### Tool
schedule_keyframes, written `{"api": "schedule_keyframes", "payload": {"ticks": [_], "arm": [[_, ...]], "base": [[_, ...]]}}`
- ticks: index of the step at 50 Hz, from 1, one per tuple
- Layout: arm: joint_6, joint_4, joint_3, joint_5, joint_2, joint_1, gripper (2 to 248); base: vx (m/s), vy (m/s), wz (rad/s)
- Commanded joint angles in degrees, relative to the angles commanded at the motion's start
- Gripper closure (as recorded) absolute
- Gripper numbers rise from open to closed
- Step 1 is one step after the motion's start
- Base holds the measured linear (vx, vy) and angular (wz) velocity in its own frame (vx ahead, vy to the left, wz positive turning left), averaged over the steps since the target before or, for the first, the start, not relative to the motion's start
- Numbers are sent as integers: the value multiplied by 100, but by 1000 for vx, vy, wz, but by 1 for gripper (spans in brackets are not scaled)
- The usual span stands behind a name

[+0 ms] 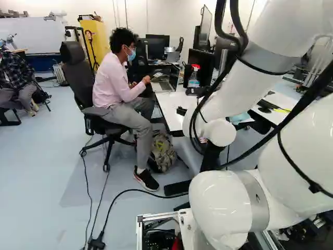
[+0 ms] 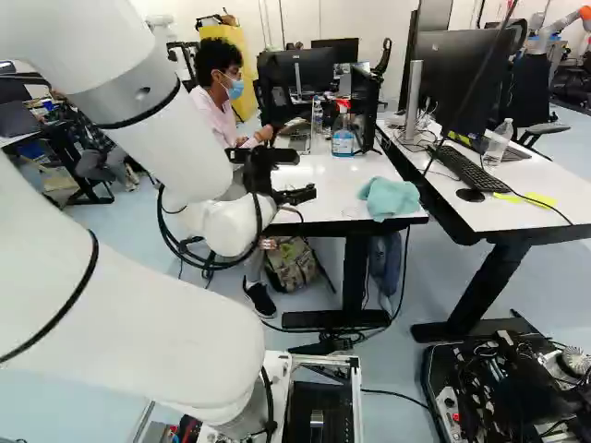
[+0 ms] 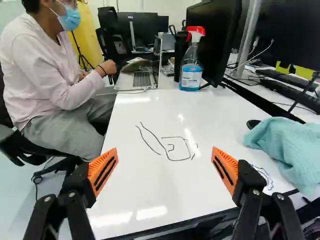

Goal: Clean the table with the green towel

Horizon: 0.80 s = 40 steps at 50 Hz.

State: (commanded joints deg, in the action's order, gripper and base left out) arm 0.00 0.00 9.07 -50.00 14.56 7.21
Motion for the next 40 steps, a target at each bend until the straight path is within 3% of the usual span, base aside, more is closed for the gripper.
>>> {"api": "schedule_keyframes", "payload": {"ticks": [10,40], "arm": [[0,0,75,32,82,227,3],[0,0,388,154,-278,882,3]], "base": [[0,0,0],[0,0,0]]}}
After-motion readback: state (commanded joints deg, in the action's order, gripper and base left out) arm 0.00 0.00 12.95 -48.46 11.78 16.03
